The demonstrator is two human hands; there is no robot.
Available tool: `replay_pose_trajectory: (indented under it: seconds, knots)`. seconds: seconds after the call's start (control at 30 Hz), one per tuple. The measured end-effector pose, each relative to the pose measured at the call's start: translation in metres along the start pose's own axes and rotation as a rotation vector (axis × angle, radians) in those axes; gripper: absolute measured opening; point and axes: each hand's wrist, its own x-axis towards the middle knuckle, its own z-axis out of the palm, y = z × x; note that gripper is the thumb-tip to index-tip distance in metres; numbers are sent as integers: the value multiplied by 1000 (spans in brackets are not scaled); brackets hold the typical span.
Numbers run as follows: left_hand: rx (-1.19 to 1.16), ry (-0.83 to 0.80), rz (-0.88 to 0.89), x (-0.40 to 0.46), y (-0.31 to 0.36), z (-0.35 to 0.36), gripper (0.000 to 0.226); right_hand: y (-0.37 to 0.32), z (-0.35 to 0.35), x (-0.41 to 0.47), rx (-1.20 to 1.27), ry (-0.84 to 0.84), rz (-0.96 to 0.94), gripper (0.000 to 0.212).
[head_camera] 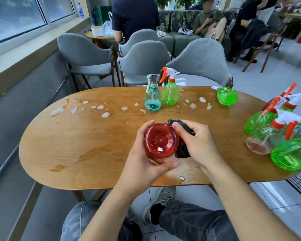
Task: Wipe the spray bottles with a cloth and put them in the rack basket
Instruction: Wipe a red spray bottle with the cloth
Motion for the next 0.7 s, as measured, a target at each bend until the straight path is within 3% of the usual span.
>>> replay_pose_trajectory:
  seconds: [0.13, 0.27, 0.37, 0.53, 0.7]
  knots:
    - [186, 159, 64, 8, -5, -2, 92, -9, -2, -15, -82, 140, -218, 13]
    - [408, 178, 105, 8, -5, 5, 92, -22, -4, -29, -440, 175, -587, 24]
    - [530, 178, 95, 11, 0, 11, 94, -22, 5, -27, -690, 144, -674, 28]
    - [580, 199, 115, 13, 2, 0, 87, -12, 1, -36, -726, -28, -821, 27]
    - [628, 170, 94, 9, 5, 4, 91, -11, -10, -32, -746, 122, -729, 27]
